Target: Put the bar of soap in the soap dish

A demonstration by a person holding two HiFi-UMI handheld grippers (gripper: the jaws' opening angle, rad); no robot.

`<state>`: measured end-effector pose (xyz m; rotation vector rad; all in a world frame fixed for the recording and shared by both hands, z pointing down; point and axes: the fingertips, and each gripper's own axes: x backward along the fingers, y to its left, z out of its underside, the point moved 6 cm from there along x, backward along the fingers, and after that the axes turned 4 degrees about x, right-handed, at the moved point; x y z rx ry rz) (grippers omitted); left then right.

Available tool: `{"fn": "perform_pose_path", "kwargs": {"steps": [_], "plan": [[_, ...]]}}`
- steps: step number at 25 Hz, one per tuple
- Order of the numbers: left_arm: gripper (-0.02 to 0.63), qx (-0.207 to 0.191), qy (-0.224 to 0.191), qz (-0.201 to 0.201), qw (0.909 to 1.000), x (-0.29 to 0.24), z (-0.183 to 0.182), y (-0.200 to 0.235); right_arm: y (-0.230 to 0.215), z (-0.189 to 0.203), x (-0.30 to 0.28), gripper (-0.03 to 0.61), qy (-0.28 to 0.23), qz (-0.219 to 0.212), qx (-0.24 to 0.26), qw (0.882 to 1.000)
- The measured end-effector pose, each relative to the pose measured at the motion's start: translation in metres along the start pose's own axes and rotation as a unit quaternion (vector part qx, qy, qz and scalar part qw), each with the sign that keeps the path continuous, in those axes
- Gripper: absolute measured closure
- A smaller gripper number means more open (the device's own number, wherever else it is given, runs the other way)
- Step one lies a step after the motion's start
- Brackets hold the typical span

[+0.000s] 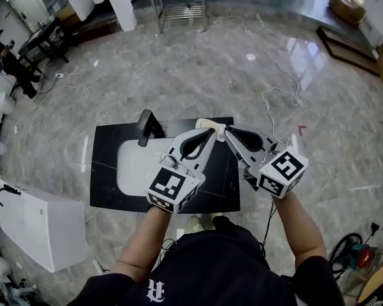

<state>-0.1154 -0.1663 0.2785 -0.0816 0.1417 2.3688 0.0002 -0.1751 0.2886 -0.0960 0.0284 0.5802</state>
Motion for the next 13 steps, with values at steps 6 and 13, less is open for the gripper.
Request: {"fn": "perform_pose_path", "kwargs": {"steps": [6, 13], "plan": [[0.606, 0.004, -0.005, 0.003, 1.0, 0.007, -0.002, -0.003, 0.009, -0.004, 0.001, 0.572, 0.003, -0.002, 0.007, 1.0], [0.606, 0.002, -0.005, 0.004, 1.0, 0.018, 0.0, -0.005, 0.018, -0.006, -0.001, 0.572, 0.005, -0.002, 0.015, 1.0]]}}
